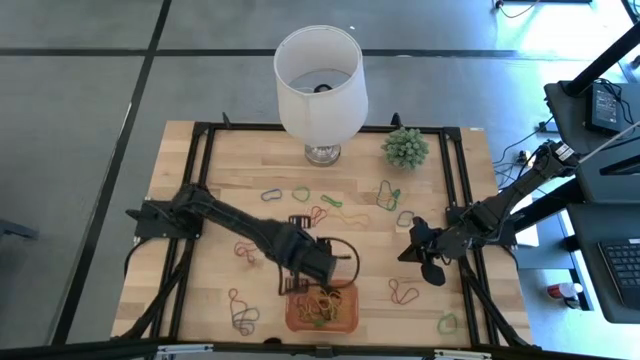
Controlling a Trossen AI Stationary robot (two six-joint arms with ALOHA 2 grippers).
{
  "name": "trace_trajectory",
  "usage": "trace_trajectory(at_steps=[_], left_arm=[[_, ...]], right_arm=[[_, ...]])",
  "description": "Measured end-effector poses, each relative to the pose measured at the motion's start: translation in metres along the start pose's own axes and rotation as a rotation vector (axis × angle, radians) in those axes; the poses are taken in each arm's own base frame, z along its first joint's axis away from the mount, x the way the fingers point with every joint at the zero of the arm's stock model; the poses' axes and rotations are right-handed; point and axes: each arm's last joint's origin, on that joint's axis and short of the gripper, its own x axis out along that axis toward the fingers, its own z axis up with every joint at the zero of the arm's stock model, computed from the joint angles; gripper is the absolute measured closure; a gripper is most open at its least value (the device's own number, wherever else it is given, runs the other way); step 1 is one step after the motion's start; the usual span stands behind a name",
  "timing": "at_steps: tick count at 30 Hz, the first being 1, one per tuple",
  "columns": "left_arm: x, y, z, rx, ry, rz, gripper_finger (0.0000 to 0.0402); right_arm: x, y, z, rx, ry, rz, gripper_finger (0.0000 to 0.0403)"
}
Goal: Pick and place rubber bands into bin
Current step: Put the blue rubber band into the orange bin
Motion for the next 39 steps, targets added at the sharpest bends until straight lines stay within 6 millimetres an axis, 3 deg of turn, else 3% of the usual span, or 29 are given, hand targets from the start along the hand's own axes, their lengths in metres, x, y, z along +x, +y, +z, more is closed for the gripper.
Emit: trace_trajectory(at_steps=[6,12,21,27,32,39], left_arm=[[0.008,0.034,-0.028,-0.007,-0.091,-0.025,0.0400],[0.015,0.069,-0.088,-0.112,-0.245,-0.055,0.0400],[0.023,0.109,-0.182,-0.225,-0.397,-0.090,0.0400],[0.023,0.128,-0.229,-0.240,-0.486,-0.064,0.0400],[0.021,0.137,-0.253,-0.266,-0.575,-0.043,0.0400],[0.011,0.143,-0.262,-0.295,-0.660,-0.055,0.0400]], right_arm=[[0.000,-0.006,0.008,0.088,-0.147,-0.132,0.0386],[0.002,-0.029,0.014,0.301,-0.194,-0.306,0.0386],[0.005,-0.084,0.004,0.879,-0.064,-0.677,0.0386],[0.017,-0.105,-0.001,1.061,0.053,-0.803,0.0386],[0.029,-0.116,-0.005,1.149,0.114,-0.888,0.0386],[0.043,-0.122,-0.013,1.256,0.165,-0.972,0.0386]])
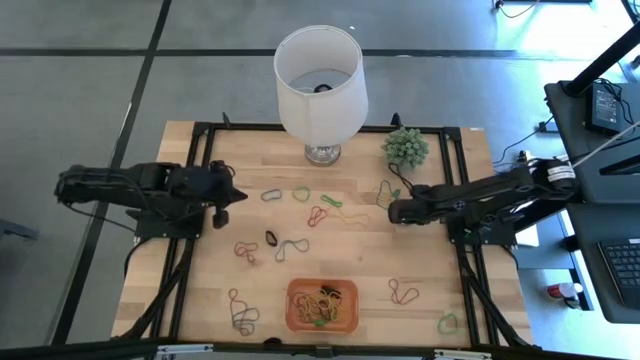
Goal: Pick and place rubber bands into bin
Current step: Put the blue rubber band into the orange bin
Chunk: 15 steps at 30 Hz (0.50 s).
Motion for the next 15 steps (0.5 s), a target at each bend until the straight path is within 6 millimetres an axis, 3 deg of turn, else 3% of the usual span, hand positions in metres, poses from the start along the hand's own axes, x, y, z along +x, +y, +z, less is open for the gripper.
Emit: trace_trajectory(at_steps=[8,15], left_arm=[[0.0007,-0.0002,0.0012,0.000,-0.005,-0.015,0.0400],[0.0011,-0.0004,0.0016,0.012,-0.006,-0.015,0.0400]], right_arm=[[0.0063,0.0045,-0.0016,0.023,0.002,-0.005,0.0384],[0.0050,0.0053,-0.0014,0.057,0.005,0.013,0.0347]])
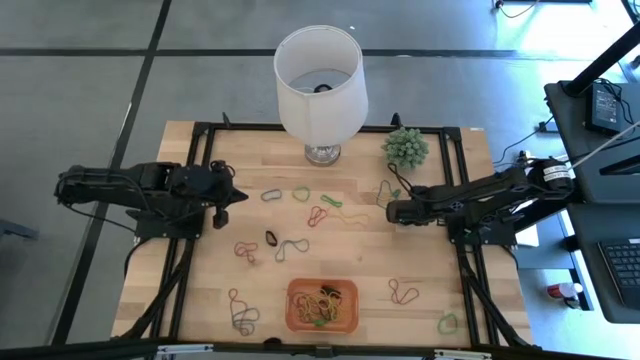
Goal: Pick and place rubber bands into bin
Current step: Put the blue rubber band into the orange bin
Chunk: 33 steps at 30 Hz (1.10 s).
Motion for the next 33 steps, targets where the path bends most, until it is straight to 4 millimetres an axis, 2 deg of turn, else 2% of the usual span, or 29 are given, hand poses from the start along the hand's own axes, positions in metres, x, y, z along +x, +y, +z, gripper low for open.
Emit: trace_trajectory(at_steps=[8,19,25,29,33], left_arm=[[0.000,0.000,0.000,0.004,0.003,-0.006,0.0400],[0.000,0.000,0.000,0.002,0.000,-0.007,0.0400],[0.000,0.000,0.000,-0.001,0.000,-0.007,0.0400],[0.001,0.000,0.001,0.000,-0.003,-0.006,0.0400],[0.001,-0.001,0.002,0.000,-0.015,-0.007,0.0400]], right_arm=[[-0.004,0.003,0.000,0.001,0.003,0.012,0.0309],[-0.004,-0.005,0.001,-0.014,-0.008,-0.073,0.0306],[0.008,0.000,-0.002,-0.021,0.013,-0.131,0.0307],[0.016,0.004,-0.007,-0.043,-0.005,-0.155,0.0329],[0.013,0.009,-0.011,-0.064,-0.015,-0.151,0.0388]])
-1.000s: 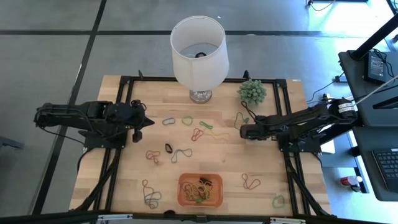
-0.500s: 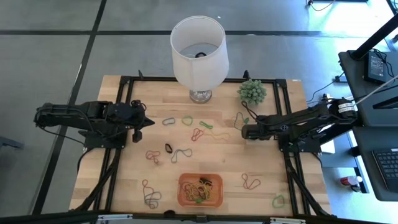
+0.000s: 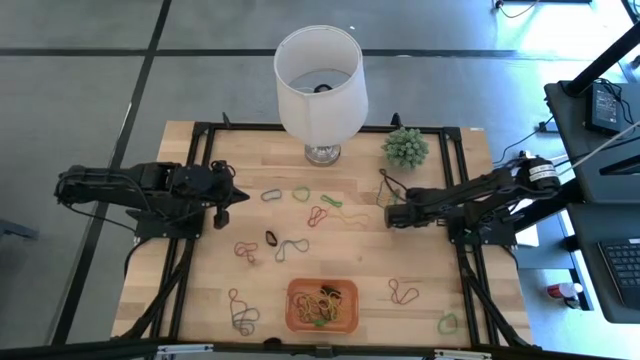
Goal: Pick and place rubber bands into bin
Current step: Put the blue rubber band into the orange bin
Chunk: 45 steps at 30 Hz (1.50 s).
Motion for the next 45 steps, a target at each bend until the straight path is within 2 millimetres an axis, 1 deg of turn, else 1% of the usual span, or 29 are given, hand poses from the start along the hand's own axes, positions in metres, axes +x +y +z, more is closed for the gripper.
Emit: trace_trajectory(at_steps=[3,5,9,11,14,19,23,26,28,32,35,39,42,45], left_arm=[[0.000,0.000,0.000,0.021,-0.001,0.003,0.0400],[0.000,0.000,0.000,0.033,-0.004,0.003,0.0400],[0.000,0.000,0.000,0.033,-0.004,0.004,0.0400],[0.000,0.000,0.000,0.034,-0.004,0.003,0.0400],[0.000,0.000,0.000,0.034,-0.004,0.004,0.0400],[0.003,-0.001,0.001,0.037,0.010,0.006,0.0400],[0.011,-0.002,0.001,0.043,0.052,0.006,0.0400],[0.019,-0.005,0.003,0.046,0.080,-0.025,0.0400],[0.025,-0.006,0.005,0.042,0.081,-0.034,0.0400],[0.035,-0.009,0.012,0.017,0.050,-0.039,0.0400],[0.039,-0.010,0.015,0.013,0.037,-0.042,0.0400],[0.042,-0.011,0.015,-0.018,0.043,-0.042,0.0400],[0.042,-0.013,0.015,-0.043,0.047,-0.048,0.0400],[0.042,-0.016,0.014,-0.031,0.049,-0.063,0.0400]], right_arm=[[-0.009,0.003,-0.002,-0.015,-0.012,0.013,0.0394],[-0.019,0.008,-0.004,-0.025,-0.012,0.054,0.0397],[-0.041,0.017,-0.010,-0.105,-0.108,0.138,0.0400],[-0.057,0.024,-0.015,-0.142,-0.166,0.186,0.0401],[-0.083,0.033,-0.023,-0.257,-0.245,0.255,0.0401],[-0.137,0.050,-0.039,-0.459,-0.322,0.419,0.0402],[-0.173,0.071,-0.060,-0.629,-0.368,0.510,0.0402],[-0.191,0.094,-0.085,-0.762,-0.393,0.544,0.0403],[-0.197,0.113,-0.104,-0.849,-0.411,0.556,0.0403],[-0.200,0.149,-0.140,-1.011,-0.415,0.570,0.0403],[-0.194,0.172,-0.163,-1.110,-0.385,0.570,0.0403],[-0.178,0.195,-0.188,-1.188,-0.347,0.553,0.0403],[-0.165,0.208,-0.201,-1.215,-0.316,0.549,0.0403],[-0.150,0.219,-0.211,-1.230,-0.285,0.538,0.0403]])
